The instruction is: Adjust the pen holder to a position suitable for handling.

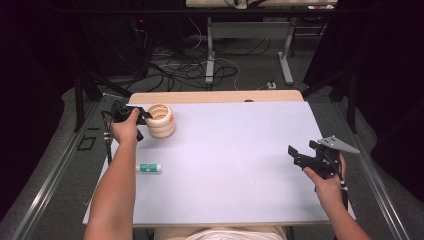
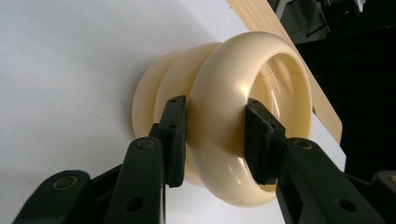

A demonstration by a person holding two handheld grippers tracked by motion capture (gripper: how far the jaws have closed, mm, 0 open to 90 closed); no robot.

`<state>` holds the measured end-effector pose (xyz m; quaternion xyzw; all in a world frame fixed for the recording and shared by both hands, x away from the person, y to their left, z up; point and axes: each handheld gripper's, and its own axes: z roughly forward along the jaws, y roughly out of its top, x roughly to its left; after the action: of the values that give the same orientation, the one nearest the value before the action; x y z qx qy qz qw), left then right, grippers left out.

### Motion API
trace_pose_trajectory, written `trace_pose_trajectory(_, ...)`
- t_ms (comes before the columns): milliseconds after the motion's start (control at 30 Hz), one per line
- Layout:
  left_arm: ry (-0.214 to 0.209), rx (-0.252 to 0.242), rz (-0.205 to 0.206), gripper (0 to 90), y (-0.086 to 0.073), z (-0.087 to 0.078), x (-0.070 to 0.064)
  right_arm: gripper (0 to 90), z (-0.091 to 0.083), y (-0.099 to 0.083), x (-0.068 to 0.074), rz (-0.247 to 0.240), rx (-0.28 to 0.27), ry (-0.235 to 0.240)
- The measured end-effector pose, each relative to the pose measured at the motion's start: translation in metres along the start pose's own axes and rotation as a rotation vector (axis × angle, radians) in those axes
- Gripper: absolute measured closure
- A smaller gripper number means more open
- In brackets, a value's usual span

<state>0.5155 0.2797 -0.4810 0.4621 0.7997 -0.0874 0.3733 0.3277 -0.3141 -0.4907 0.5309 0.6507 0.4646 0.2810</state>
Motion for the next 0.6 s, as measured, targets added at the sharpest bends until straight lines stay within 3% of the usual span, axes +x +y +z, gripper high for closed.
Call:
trace_pose_trajectory(300,-0.023,0.065,0.041,64.0,-0.01,0.003,-0.013,15.1,0.001,0.0,0.0,0.003,-0.001,0.003)
trace_pose_trajectory(467,-0.025,0.123,0.104,64.0,-0.02,0.005,-0.026,15.1,0.0,0.0,0.001,0.007,-0.002,-0.001)
trace_pose_trajectory(600,-0.037,0.143,0.144,64.0,-0.032,0.007,-0.038,15.1,0.0,0.0,0.001,0.012,0.003,0.001)
